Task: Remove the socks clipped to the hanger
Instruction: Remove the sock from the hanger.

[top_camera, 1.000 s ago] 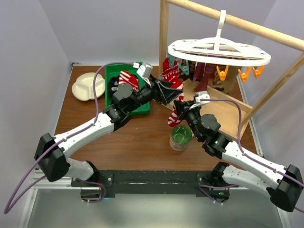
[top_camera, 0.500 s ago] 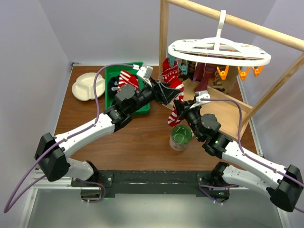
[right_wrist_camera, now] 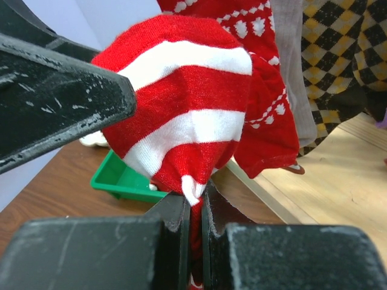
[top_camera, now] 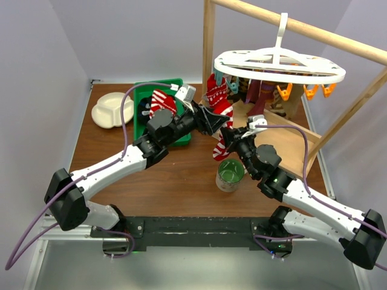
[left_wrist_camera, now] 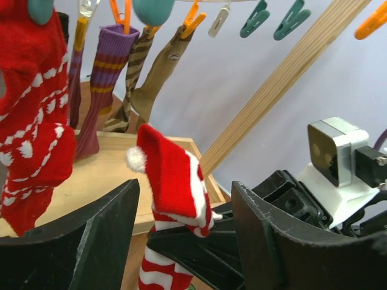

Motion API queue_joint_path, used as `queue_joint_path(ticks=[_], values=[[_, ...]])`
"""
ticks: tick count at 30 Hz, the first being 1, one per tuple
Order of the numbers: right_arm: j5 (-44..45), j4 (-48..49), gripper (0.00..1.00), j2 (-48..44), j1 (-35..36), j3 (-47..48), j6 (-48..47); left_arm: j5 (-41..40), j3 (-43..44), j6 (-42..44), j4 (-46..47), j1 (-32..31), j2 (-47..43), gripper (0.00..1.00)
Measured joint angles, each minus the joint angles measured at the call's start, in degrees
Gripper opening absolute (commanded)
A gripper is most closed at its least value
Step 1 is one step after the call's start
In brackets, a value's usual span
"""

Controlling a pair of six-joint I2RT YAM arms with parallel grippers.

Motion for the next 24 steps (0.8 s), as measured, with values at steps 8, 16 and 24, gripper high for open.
queue_joint_path(ticks=[8, 16, 24], values=[[-0.66, 0.04, 0.07, 0.39, 0.0, 0.02, 0.81, 1.46, 0.0, -1.14, 2.08, -0.02, 1.31, 0.0], [-0.9, -0.2, 0.67, 0.09, 0.0, 0.0, 1.9, -4.15, -5.57, -1.7, 2.36, -0.07, -1.07, 0.0], [0.87, -2.27, 0.77, -4.52, 0.0, -0.63, 2.8, -15.28, -13.64, -2.36, -2.16, -0.07, -12.57, 0.0]])
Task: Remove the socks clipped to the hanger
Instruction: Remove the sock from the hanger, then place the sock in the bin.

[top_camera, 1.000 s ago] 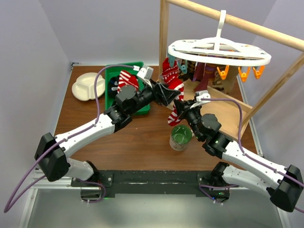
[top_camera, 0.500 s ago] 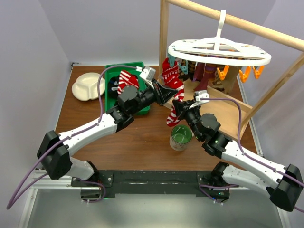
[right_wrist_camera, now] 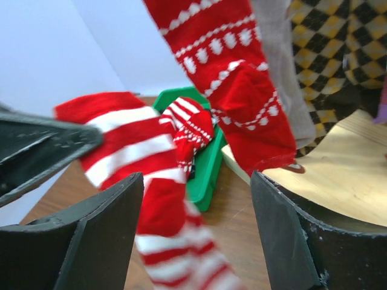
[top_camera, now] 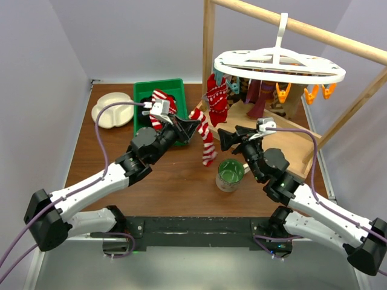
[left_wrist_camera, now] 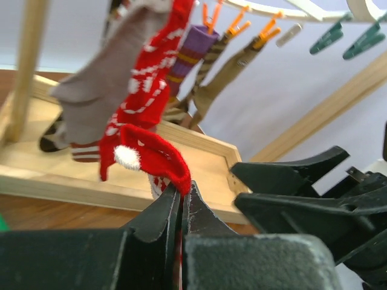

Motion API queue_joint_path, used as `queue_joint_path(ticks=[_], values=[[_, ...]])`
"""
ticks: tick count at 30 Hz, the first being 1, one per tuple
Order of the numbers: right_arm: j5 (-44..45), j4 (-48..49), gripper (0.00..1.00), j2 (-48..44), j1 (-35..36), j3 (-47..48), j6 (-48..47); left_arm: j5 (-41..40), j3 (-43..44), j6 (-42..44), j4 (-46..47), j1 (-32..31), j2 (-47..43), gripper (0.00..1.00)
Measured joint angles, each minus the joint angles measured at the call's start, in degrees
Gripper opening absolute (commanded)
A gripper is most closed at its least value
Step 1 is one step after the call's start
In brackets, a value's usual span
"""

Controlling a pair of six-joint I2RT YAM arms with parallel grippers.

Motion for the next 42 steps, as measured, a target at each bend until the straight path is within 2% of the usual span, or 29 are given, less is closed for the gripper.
queue_joint_path(ticks=[7, 15, 21, 28, 29, 31, 32, 34, 35, 38, 42], values=[[1.75, -2.6, 0.77, -2.78, 0.0, -0.46, -0.09, -6.12, -3.69, 0.09, -2.75, 2.29, -5.62, 0.0], [1.4, -4.72, 0.78, -3.43, 0.0, -0.48, -0.28, -8.44, -2.45, 1.42, -3.69, 10.49, -2.8, 0.0], [0.37, -6.95, 0.78, -5.97, 0.0, -0.46, -0.33, -8.57, 4.02, 3.08, -2.58, 16.02, 8.52, 0.0], [0.2, -10.03, 0.8, -8.72, 0.0, -0.46, -0.79, -6.99, 19.71, 5.46, -2.38, 23.06, 30.88, 0.01], [0.15, -10.38, 0.8, -8.85, 0.0, -0.44, -0.83, -6.56, 21.97, 5.75, -2.38, 24.02, 34.16, 0.06], [0.09, -11.28, 0.8, -9.03, 0.0, -0.42, -0.83, -5.38, 25.97, 6.19, -3.32, 25.64, 40.02, 0.35], [0.0, -11.76, 0.81, -9.03, 0.0, -0.35, -0.83, -4.5, 28.15, 6.73, -3.89, 26.51, 42.8, 0.61], [-0.33, -12.55, 0.82, -8.52, 0.0, -0.13, -0.85, -2.1, 31.65, 7.82, -5.03, 28.11, 47.36, 0.77], [-0.52, -12.76, 0.84, -8.22, 0.0, 0.0, -0.83, -0.87, 32.15, 7.61, -5.33, 28.85, 48.48, 0.81], [-1.36, -13.27, 0.89, -6.36, 0.0, 1.14, -0.9, 1.46, 31.95, 7.48, -6.23, 30.18, 48.09, 0.84], [-1.57, -12.57, 0.93, -3.61, 0.0, 2.49, -0.83, 4.9, 27.63, 7.28, -6.12, 30.45, 40.35, 0.81]])
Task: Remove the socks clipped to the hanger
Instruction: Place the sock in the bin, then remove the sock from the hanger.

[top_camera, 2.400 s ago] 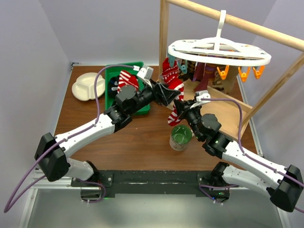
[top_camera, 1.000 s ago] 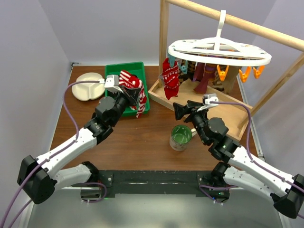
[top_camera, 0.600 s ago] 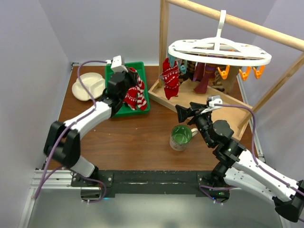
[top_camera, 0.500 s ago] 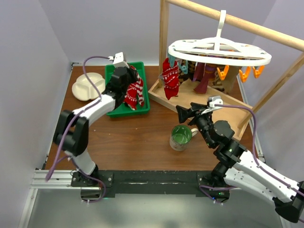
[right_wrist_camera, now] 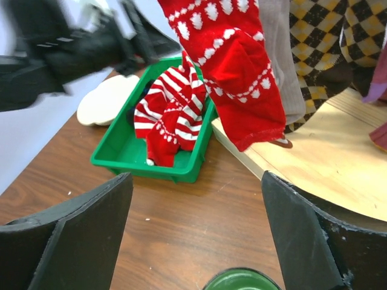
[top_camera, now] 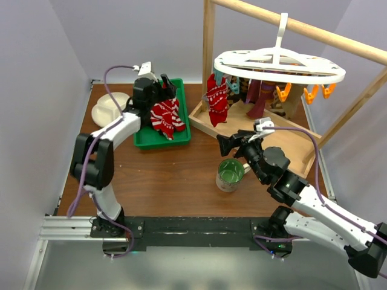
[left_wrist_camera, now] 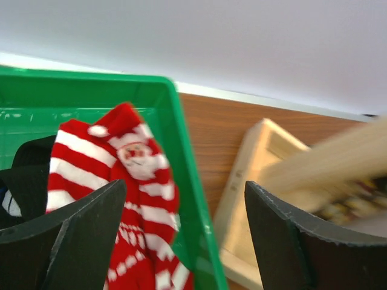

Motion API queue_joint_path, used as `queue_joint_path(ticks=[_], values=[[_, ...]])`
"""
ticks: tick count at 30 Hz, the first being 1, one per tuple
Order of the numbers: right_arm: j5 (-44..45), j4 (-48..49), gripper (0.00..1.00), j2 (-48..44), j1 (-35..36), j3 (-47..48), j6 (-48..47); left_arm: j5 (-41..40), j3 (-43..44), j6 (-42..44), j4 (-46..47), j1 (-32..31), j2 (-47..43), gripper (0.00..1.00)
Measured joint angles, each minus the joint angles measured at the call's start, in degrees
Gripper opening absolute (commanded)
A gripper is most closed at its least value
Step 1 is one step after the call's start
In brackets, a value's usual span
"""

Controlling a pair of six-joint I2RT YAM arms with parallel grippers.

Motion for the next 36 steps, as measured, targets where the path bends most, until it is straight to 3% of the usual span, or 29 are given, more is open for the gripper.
queue_joint_path(ticks=[7, 11, 17, 26, 36], values=[[-1.42, 1.25, 0.93, 1.79, -0.17, 0.07, 2.93, 7.78, -14.99, -0.55, 4.83, -1.9, -24.81, 0.67], [-1.22, 1.18, 0.93, -0.39, -0.35, -0.72, 4.04, 11.41, -21.05, -0.35, 8.55, -7.08, -32.96, 0.63], [-1.11, 0.74, 0.92, -3.26, -0.37, -1.44, 4.39, 15.67, -21.49, 0.11, 12.31, -14.12, -32.57, 0.61], [-1.14, 1.53, 0.92, -1.4, -0.37, -1.46, 3.5, 18.91, -14.05, 1.14, 13.79, -14.36, -22.88, 0.58], [-1.11, 3.54, 0.92, 1.92, -0.37, -1.46, 2.84, 21.94, -8.28, 1.16, 15.85, -14.56, -20.52, 0.58]])
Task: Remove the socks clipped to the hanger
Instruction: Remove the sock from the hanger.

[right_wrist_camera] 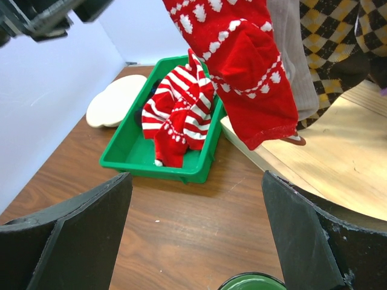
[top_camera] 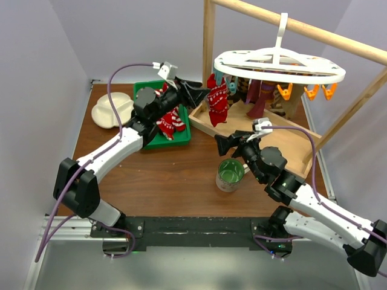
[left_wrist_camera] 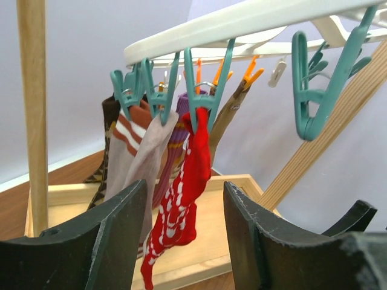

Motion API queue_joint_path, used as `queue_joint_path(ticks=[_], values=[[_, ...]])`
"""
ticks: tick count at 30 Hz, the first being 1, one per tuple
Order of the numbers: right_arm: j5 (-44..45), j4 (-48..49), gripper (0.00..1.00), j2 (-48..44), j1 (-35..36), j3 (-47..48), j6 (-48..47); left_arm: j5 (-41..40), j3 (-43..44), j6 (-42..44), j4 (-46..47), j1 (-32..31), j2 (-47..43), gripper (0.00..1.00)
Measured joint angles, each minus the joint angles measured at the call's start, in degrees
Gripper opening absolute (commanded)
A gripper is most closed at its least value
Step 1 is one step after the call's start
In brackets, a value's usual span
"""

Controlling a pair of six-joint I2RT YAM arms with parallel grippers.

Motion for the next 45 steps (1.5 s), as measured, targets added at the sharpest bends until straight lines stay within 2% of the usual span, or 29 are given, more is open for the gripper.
queue_joint_path(ticks=[3, 8, 11, 12, 15, 22, 29, 37, 45], values=[[0.02, 0.63, 0.92, 0.92, 0.0, 0.02, 0.0, 0.66, 1.88, 0.0, 0.39, -0.07, 1.38, 0.56], [0.0, 1.01, 0.92, 1.81, 0.0, 0.02, 0.0, 1.4, 4.63, -0.09, 0.68, -0.07, 4.15, 0.45], [0.02, 1.14, 0.92, 1.79, 0.0, 0.02, 0.0, 1.62, 5.49, -0.61, 0.79, -0.07, 5.01, 0.26], [0.02, 1.14, 0.92, 1.79, 0.0, 0.02, 0.0, 1.92, 5.64, -0.81, 0.9, -0.09, 5.09, 0.11], [0.28, 1.11, 0.92, 1.73, 0.0, 0.02, 0.0, 2.67, 6.23, -1.42, 1.29, -0.17, 5.16, 0.0], [1.88, 1.33, 0.92, 1.07, 0.0, 0.02, -1.51, 3.78, 6.19, -1.55, 1.51, -1.86, 4.68, 0.0], [0.94, 4.61, 0.92, -0.2, -1.31, 0.02, -4.17, 1.49, 4.17, 1.7, -2.78, -8.04, -0.76, 0.0], [-6.16, 7.1, 0.95, -1.18, -9.2, 0.02, -4.55, -4.63, 1.79, 4.9, -6.88, -14.86, -6.12, 0.0], [-12.5, 11.37, 0.96, -1.03, -10.12, -0.22, -5.4, -9.81, 1.77, 5.14, -10.01, -16.96, -6.1, 0.0]])
